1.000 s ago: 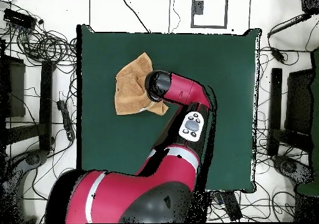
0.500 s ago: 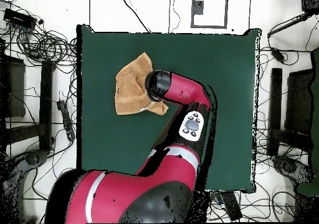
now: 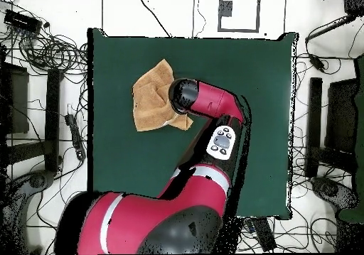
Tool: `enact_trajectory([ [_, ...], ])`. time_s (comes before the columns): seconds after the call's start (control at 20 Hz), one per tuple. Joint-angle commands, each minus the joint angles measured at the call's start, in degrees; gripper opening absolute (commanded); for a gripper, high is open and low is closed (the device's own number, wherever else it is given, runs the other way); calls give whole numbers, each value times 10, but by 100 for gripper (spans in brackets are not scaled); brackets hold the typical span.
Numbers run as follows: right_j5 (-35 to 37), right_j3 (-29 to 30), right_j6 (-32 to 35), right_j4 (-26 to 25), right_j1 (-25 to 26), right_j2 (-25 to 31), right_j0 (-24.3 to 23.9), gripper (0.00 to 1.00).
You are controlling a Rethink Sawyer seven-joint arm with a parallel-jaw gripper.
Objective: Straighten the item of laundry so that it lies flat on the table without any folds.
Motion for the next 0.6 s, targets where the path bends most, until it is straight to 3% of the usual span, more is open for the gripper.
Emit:
enact_trajectory([
  [0.05,-120,-6,35,-15,89,102,-28,100],
  [0.25,-113,10,18,-6,75,144,-46,100],
  [0.6,-24,25,57,-7,26,102,-20,100],
])
